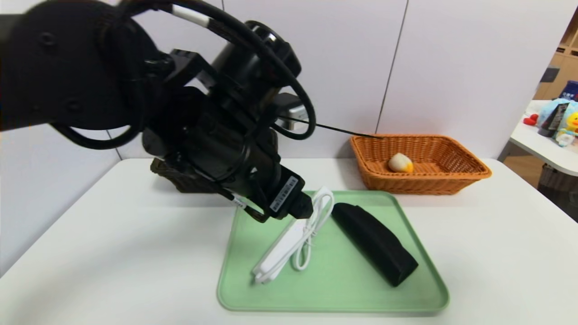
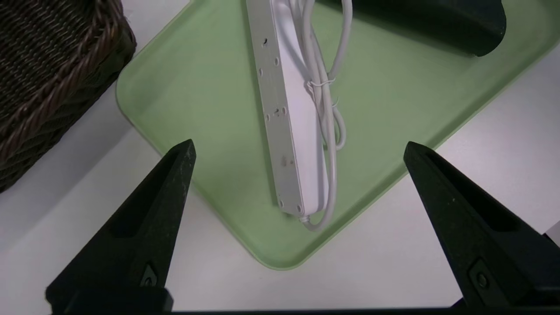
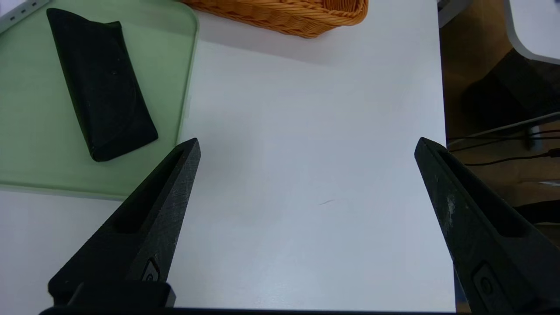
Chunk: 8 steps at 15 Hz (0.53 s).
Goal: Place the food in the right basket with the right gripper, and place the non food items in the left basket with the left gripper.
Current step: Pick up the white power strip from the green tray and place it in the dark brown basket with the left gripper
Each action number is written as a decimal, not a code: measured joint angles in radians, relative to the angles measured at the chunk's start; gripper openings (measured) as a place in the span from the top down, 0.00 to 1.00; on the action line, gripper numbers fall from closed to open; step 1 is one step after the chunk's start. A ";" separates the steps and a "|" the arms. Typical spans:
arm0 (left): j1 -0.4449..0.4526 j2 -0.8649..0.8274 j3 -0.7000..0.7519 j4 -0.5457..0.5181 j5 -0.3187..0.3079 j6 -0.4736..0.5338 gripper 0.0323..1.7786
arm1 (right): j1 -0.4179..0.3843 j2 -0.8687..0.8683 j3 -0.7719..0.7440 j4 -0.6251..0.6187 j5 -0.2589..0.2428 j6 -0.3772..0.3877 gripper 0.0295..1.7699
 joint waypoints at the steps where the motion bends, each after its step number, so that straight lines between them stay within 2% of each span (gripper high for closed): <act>1: -0.009 0.037 -0.029 0.013 0.004 0.000 0.05 | -0.004 -0.007 -0.006 0.003 -0.001 -0.001 0.04; 5: -0.027 0.137 -0.075 0.069 0.028 -0.001 0.05 | -0.010 -0.022 -0.014 -0.003 0.003 0.003 0.04; 8: -0.029 0.199 -0.103 0.073 0.051 -0.026 0.05 | -0.010 -0.020 -0.013 -0.003 0.003 0.000 0.04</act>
